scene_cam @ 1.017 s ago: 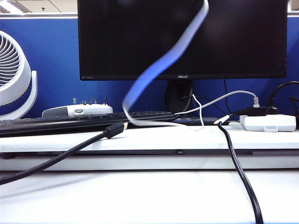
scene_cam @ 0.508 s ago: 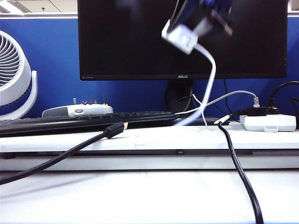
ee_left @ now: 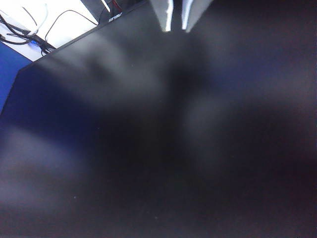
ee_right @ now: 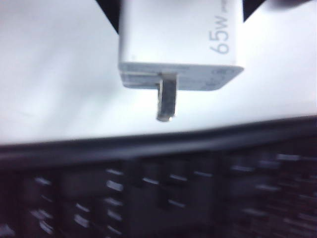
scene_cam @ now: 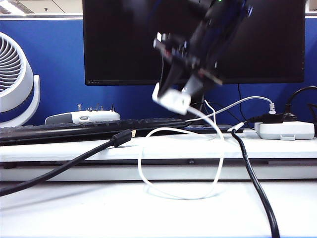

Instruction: Pick up the Type-C charging cable and the charging base, insert one end of the Type-C charger into the corresponding slot on the base, and finally place the plugged-in charger back on the table.

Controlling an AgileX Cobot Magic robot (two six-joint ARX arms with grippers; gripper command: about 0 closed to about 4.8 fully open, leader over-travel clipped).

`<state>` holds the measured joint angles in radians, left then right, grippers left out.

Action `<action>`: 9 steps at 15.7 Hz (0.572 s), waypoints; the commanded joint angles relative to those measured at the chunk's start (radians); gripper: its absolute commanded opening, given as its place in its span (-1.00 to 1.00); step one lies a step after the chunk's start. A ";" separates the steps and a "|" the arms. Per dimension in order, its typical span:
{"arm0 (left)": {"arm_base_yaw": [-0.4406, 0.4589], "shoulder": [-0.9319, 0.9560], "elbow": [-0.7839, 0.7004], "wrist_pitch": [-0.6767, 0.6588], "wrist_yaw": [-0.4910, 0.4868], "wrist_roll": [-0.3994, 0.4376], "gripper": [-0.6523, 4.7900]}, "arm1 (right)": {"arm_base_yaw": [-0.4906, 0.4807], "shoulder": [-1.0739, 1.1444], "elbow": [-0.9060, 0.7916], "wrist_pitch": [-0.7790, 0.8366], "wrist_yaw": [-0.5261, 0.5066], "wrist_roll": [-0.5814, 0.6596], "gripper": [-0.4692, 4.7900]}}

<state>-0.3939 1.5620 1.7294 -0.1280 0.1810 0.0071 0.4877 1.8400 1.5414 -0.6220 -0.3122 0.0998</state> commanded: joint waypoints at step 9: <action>-0.001 -0.007 0.003 0.006 0.015 0.000 -0.59 | 0.003 0.104 0.006 0.051 0.075 -0.029 -0.09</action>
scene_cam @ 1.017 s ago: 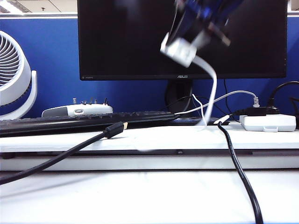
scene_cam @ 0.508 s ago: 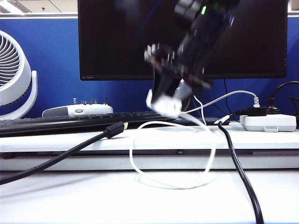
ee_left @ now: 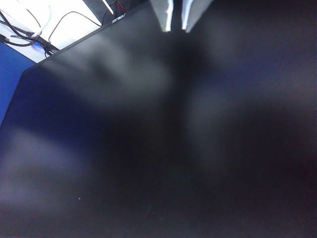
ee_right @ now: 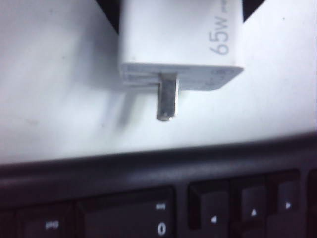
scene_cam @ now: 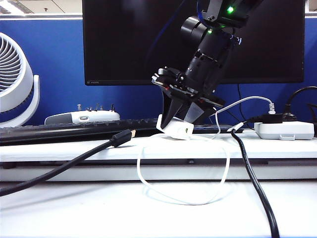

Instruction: Pick up the Type-C charging cable and the charging base, insert one end of the Type-C charger into the corresponding slot on the base, and finally place the plugged-in charger back on the table.

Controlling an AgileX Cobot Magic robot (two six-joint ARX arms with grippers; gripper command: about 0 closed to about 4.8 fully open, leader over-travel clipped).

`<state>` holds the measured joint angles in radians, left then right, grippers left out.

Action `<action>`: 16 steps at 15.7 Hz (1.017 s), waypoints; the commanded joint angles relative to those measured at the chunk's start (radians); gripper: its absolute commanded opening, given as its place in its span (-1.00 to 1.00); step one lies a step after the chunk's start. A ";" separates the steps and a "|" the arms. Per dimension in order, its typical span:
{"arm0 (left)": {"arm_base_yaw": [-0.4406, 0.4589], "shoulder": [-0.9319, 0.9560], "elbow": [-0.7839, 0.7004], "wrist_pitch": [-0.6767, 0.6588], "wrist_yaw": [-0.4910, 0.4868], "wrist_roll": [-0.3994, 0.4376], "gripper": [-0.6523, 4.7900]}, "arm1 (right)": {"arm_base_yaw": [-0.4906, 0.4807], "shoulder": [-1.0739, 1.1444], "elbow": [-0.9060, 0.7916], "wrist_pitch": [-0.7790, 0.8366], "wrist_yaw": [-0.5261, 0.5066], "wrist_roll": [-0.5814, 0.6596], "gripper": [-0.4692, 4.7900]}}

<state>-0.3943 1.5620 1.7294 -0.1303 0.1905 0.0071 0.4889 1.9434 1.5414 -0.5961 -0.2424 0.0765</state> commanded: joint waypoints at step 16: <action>-0.001 -0.326 0.003 -0.378 0.006 0.005 -0.59 | 0.002 -0.749 0.006 0.038 0.163 -0.064 -0.83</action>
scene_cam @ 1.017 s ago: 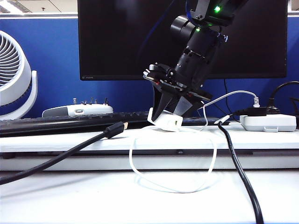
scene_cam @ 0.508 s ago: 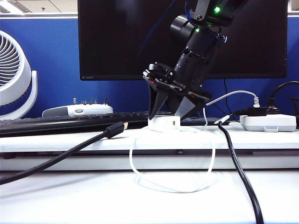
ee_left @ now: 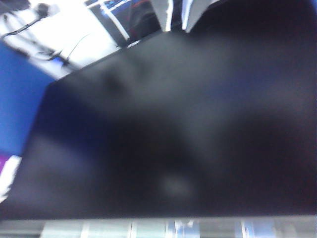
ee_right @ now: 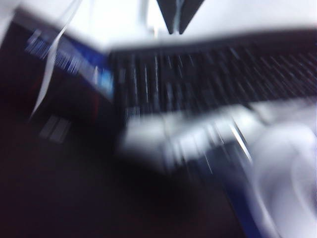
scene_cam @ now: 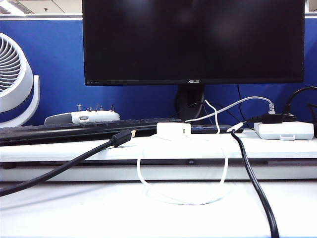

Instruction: Pick up the Type-C charging cable and the charging base, insert one end of the Type-C charger into the corresponding slot on the base, and finally place the plugged-in charger back on the table.

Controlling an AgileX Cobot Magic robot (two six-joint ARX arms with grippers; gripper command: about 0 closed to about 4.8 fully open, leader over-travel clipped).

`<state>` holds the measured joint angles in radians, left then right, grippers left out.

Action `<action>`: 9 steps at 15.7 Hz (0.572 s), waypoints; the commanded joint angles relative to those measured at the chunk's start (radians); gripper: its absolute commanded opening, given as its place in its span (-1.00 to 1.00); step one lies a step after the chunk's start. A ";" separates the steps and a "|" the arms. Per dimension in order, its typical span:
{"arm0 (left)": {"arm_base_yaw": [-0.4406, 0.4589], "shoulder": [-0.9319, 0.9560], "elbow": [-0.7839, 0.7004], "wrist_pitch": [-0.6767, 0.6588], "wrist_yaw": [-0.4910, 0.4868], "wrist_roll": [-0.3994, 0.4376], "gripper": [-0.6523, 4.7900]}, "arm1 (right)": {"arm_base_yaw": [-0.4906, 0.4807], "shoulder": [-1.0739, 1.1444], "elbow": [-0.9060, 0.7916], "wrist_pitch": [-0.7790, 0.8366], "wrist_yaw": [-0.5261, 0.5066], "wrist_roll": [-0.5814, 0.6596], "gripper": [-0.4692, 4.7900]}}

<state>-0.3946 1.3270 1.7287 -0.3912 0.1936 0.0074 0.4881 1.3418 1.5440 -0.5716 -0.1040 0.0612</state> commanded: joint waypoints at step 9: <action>0.000 -0.730 -0.151 -0.677 -0.128 -0.003 -0.78 | 0.002 -0.869 -0.663 0.169 0.060 -0.089 -0.83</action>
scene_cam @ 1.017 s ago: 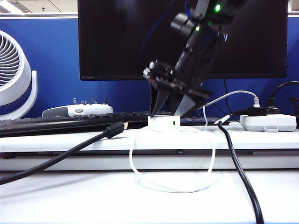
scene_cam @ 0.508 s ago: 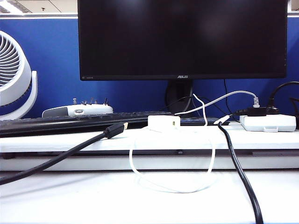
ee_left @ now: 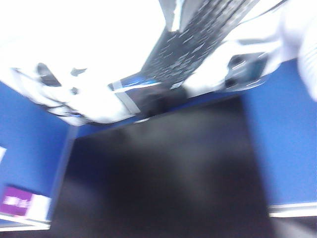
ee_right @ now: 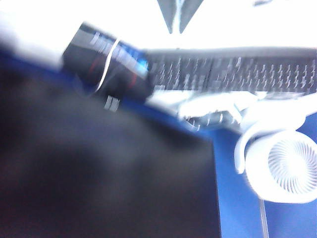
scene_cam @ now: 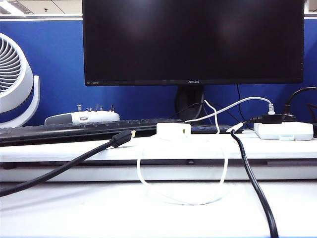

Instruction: Pick up the Type-C charging cable and the charging base, insert one end of the Type-C charger into the corresponding slot on the base, and finally place the plugged-in charger back on the table.

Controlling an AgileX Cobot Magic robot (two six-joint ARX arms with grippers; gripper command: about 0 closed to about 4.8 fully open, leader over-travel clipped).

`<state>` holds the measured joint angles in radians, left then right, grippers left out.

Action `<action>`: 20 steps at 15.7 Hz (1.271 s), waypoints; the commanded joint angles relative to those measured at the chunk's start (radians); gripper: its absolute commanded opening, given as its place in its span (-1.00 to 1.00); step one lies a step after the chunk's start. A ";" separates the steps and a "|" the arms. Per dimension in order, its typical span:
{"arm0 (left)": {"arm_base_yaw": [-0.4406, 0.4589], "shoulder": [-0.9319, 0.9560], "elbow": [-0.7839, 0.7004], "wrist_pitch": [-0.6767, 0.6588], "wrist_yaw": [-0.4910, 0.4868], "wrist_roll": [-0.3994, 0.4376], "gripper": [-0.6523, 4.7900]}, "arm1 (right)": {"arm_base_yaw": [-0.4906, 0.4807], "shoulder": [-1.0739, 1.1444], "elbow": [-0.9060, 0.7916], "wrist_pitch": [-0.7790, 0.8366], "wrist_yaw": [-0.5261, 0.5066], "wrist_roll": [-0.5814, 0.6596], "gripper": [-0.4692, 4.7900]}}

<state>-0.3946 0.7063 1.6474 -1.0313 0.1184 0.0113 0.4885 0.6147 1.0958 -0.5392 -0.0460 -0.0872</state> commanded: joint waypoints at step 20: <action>0.000 -0.475 -1.452 0.901 -0.150 -0.211 -0.78 | 0.001 -0.614 -1.033 0.172 0.158 0.226 -0.83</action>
<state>-0.3946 0.2314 0.2100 -0.1612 -0.0040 -0.2108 0.4885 0.0021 0.0681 -0.3733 0.0906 0.1349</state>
